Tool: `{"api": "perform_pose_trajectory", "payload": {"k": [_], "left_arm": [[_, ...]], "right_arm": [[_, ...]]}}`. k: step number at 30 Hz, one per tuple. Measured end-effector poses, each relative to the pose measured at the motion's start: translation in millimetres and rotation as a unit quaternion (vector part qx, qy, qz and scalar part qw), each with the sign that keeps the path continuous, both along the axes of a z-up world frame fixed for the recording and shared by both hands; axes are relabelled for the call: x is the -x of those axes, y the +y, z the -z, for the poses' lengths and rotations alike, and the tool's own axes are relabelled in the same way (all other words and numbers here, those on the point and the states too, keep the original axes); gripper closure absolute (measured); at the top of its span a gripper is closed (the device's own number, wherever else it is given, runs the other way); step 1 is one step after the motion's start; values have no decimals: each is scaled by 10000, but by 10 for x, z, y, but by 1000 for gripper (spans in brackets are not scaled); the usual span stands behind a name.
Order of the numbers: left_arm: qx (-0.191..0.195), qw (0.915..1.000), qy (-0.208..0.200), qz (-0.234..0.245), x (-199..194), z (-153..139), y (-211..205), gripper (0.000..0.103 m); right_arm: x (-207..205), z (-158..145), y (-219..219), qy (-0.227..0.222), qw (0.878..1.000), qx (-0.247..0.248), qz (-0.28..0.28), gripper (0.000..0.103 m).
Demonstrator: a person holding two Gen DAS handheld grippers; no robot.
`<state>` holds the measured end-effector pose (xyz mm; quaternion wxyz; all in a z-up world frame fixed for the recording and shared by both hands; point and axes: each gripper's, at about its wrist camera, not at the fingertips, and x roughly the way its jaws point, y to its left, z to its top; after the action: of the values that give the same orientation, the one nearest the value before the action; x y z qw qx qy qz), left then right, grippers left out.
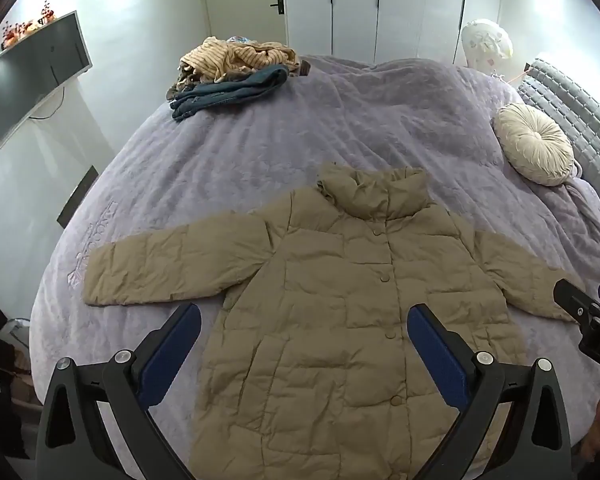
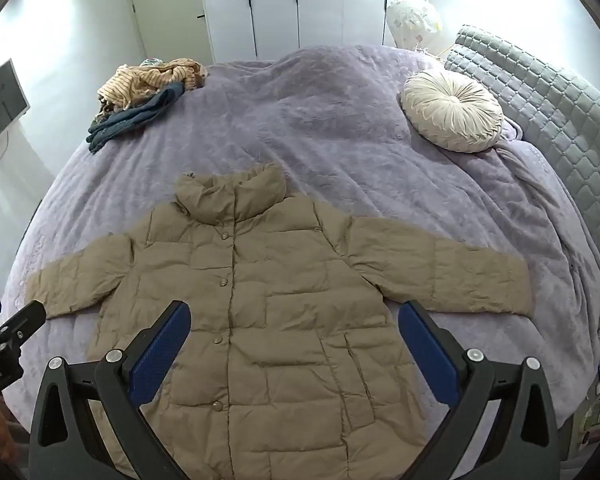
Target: Fold large clothes
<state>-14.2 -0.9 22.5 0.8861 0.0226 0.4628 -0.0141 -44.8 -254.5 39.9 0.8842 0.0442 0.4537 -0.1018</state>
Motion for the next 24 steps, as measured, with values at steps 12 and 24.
{"api": "perform_pose_trajectory", "payload": {"k": [12,24], "left_arm": [[35,9999,28,-93,-20,-7,46,0],[-3,10000,30,-55,-5,9,29,0]], "right_arm": [[-21,25,25,47,10000,-44,3,0],[-17,30,11,53,10000,-47,14,0]]}}
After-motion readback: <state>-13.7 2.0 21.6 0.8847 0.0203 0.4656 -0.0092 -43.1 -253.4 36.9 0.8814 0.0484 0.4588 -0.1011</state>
